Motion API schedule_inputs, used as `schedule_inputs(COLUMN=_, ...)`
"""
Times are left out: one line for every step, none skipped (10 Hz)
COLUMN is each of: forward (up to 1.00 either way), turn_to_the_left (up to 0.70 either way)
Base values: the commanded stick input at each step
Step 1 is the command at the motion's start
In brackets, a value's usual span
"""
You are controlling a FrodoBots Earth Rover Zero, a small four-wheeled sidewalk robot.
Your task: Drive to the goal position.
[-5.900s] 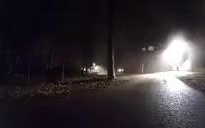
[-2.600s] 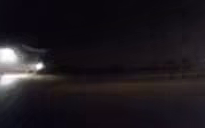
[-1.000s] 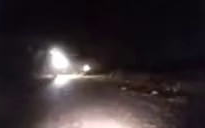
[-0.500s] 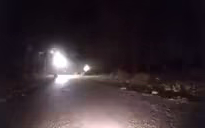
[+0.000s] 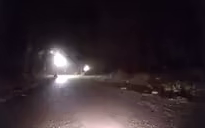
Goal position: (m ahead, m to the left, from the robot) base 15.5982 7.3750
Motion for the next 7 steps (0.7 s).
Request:
schedule_inputs(forward=0.51, turn_to_the_left=0.0)
schedule_inputs(forward=0.7, turn_to_the_left=0.0)
schedule_inputs(forward=0.7, turn_to_the_left=0.01)
schedule_inputs(forward=0.7, turn_to_the_left=0.03)
schedule_inputs(forward=0.7, turn_to_the_left=0.09)
schedule_inputs(forward=0.7, turn_to_the_left=0.25)
schedule_inputs(forward=0.7, turn_to_the_left=0.28)
